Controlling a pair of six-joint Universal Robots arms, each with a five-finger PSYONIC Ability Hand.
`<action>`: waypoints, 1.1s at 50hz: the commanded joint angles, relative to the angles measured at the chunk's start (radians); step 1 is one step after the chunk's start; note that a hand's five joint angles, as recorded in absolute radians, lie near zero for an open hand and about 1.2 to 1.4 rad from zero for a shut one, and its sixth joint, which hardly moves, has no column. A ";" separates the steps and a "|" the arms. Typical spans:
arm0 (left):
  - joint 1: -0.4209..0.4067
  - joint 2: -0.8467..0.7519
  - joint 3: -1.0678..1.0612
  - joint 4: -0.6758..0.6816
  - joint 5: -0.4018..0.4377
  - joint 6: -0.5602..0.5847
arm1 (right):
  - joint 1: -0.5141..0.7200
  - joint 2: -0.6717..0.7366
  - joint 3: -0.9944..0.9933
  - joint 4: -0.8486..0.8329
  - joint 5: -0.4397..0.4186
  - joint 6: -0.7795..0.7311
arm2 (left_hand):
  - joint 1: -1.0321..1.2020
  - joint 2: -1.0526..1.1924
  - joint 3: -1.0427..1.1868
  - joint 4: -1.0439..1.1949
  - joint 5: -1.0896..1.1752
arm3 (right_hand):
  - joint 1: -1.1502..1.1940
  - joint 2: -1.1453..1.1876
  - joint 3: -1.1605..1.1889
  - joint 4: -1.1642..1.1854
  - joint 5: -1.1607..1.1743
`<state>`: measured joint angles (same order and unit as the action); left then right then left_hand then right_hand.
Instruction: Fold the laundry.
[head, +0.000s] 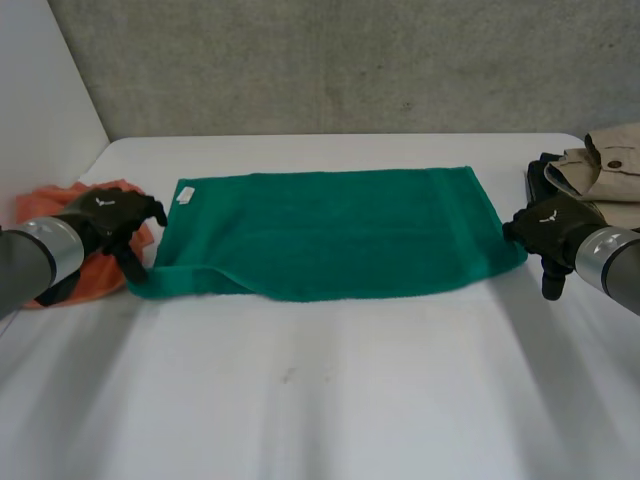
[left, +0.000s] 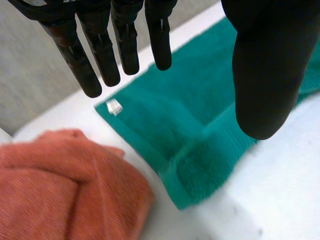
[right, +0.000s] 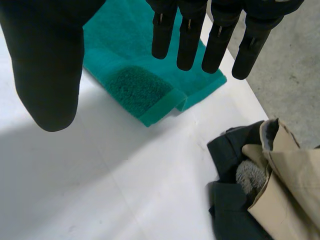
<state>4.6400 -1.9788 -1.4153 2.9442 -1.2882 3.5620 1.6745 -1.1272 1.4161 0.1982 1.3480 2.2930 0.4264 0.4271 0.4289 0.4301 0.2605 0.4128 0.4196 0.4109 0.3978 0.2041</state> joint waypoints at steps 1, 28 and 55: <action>-0.006 -0.138 0.091 -0.042 -0.023 0.032 | -0.019 0.013 0.004 -0.010 -0.009 0.039 | 0.089 0.089 0.087 0.086 0.081 | 0.038 0.031 0.040 0.053 0.072; -0.103 -0.109 0.062 0.156 -0.128 0.069 | -0.039 0.013 0.023 0.101 -0.096 0.034 | 0.970 0.969 0.967 0.966 0.961 | 0.067 0.060 0.069 0.082 0.101; -0.086 -0.106 0.093 0.142 -0.137 0.032 | 0.060 0.423 -0.394 -0.075 -0.050 0.046 | 0.970 0.969 0.967 0.966 0.961 | 0.981 0.974 0.983 0.996 1.015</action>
<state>4.5572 -2.0977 -1.3196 3.0920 -1.4251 3.6107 1.7221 -0.7149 1.0281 0.1717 1.2850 2.3502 1.1577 1.1926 1.1859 1.1989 0.9840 0.8066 0.8041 0.8017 0.8017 0.6239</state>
